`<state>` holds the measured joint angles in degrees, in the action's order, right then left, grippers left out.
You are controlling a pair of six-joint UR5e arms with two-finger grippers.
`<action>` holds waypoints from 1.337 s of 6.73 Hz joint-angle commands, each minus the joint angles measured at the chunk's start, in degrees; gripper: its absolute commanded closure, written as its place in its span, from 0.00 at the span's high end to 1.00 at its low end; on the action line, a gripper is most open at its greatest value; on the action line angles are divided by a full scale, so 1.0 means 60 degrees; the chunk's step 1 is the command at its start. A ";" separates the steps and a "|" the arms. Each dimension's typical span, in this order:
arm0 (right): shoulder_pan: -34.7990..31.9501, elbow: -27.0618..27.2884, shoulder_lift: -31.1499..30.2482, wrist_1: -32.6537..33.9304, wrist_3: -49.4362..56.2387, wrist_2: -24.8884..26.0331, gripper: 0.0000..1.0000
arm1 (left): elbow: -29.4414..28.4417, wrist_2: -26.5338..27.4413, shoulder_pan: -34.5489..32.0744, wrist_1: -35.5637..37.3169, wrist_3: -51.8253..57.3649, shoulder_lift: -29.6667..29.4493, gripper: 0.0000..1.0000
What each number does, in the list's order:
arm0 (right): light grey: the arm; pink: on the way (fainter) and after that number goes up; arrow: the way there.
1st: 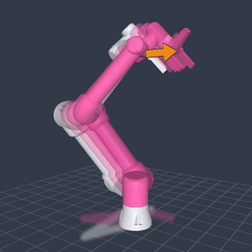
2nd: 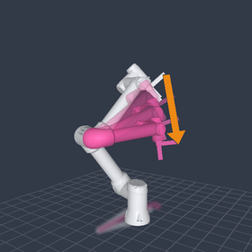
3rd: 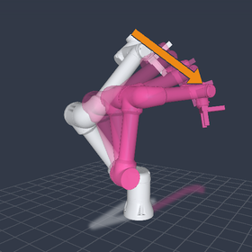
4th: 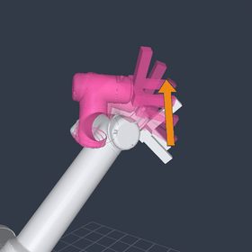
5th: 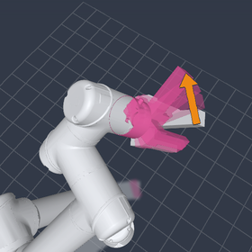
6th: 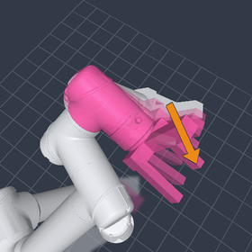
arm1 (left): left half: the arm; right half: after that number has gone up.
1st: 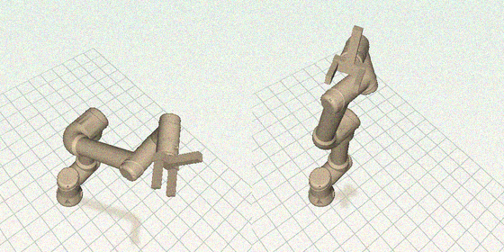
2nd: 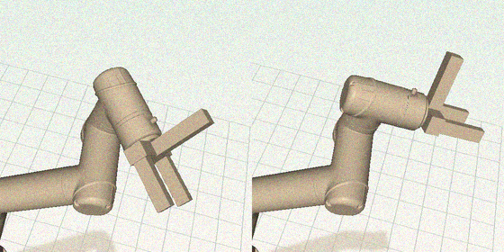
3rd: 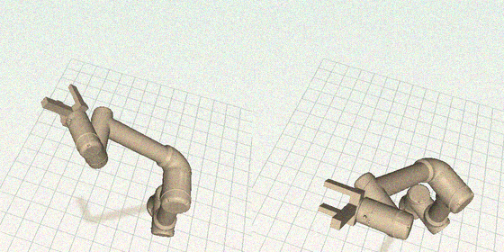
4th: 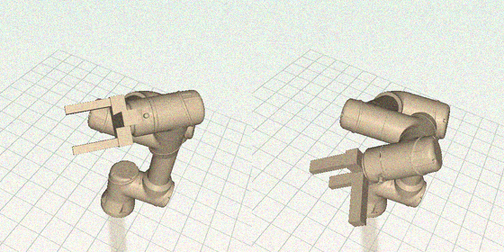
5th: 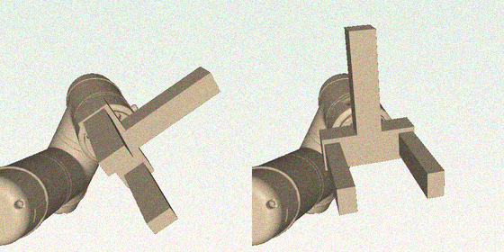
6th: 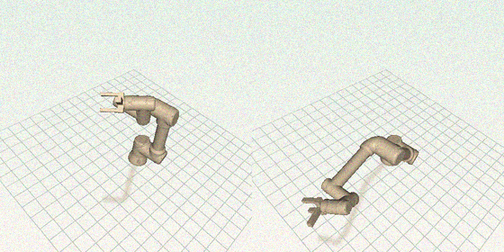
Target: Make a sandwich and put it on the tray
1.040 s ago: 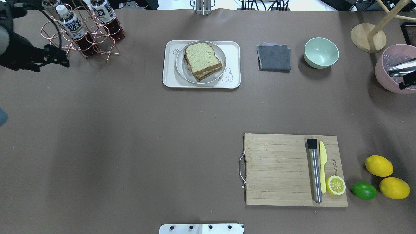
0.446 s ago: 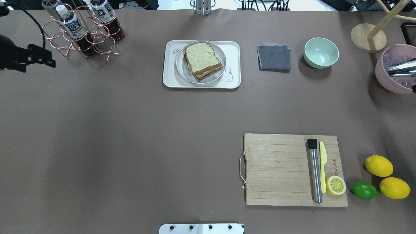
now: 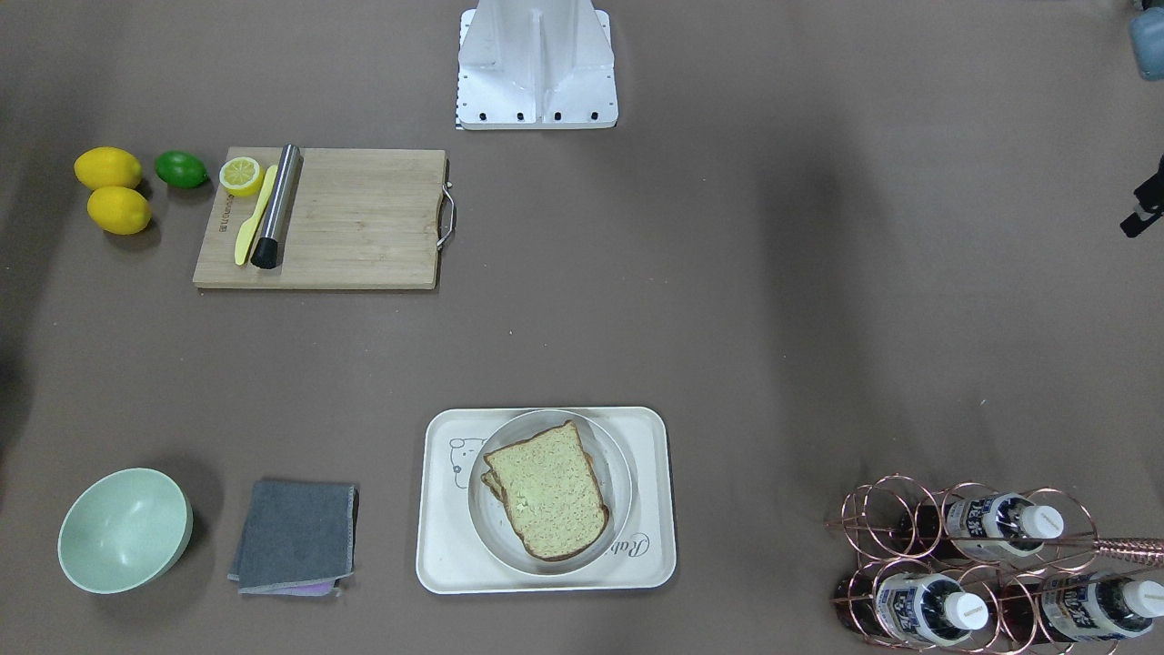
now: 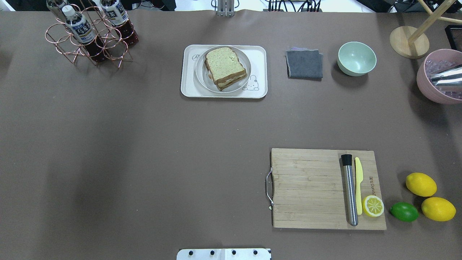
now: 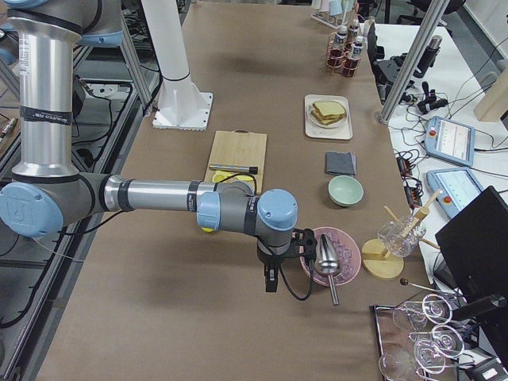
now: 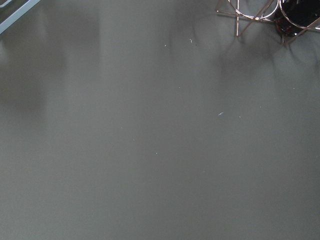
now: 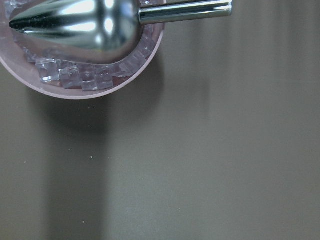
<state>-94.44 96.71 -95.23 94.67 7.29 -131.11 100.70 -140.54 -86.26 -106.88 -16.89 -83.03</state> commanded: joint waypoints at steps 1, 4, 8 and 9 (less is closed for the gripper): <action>-0.0037 -0.0005 0.0080 -0.0016 -0.0073 -0.0004 1.00 | -0.0055 -0.0161 -0.0971 0.1108 0.1752 -0.0034 0.97; -0.0037 0.0010 0.0124 -0.0045 -0.0102 0.0011 1.00 | -0.0098 0.0191 -0.1137 0.1377 0.1892 -0.0078 0.97; -0.0037 -0.0005 0.0124 -0.0045 -0.0117 0.0011 1.00 | -0.0098 0.0733 -0.1137 0.1377 0.1819 -0.0181 0.97; -0.0037 -0.0005 0.0124 -0.0045 -0.0117 0.0011 1.00 | -0.0084 0.0733 -0.1137 0.1377 0.1819 -0.0239 0.97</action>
<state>-94.66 96.69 -94.48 94.39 6.60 -131.04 100.16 -136.22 -93.07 -98.61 -5.95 -84.12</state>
